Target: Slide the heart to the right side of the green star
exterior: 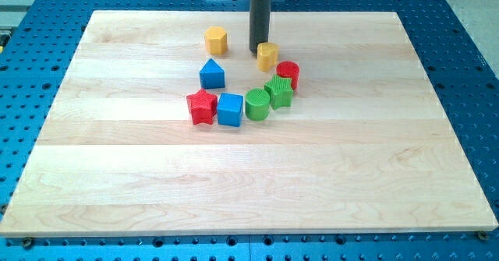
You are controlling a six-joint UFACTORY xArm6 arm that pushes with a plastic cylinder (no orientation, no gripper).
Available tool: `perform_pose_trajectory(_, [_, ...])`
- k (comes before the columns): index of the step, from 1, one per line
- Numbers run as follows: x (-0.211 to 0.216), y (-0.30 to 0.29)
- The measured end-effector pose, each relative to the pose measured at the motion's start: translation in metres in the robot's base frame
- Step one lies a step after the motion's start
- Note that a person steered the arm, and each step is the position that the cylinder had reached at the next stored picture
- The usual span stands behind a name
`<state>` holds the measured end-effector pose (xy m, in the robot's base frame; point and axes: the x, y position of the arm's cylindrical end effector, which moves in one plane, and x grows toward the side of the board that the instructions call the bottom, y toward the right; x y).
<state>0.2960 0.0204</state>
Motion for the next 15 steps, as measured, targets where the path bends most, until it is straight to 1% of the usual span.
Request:
perform_pose_trajectory(1, [0.008, -0.043])
perform_pose_trajectory(2, [0.032, 0.011])
perform_pose_trajectory(3, [0.034, 0.095])
perform_pose_trajectory(4, [0.032, 0.088])
perform_pose_trajectory(5, [0.013, 0.048])
perform_pose_trajectory(6, [0.013, 0.094])
perform_pose_trajectory(7, [0.041, 0.124])
perform_pose_trajectory(8, [0.02, 0.098])
perform_pose_trajectory(9, [0.011, 0.082])
perform_pose_trajectory(10, [0.044, 0.135])
perform_pose_trajectory(11, [0.066, 0.169])
perform_pose_trajectory(12, [0.025, 0.16])
perform_pose_trajectory(13, [0.058, 0.243])
perform_pose_trajectory(14, [0.088, 0.227])
perform_pose_trajectory(15, [0.101, 0.217])
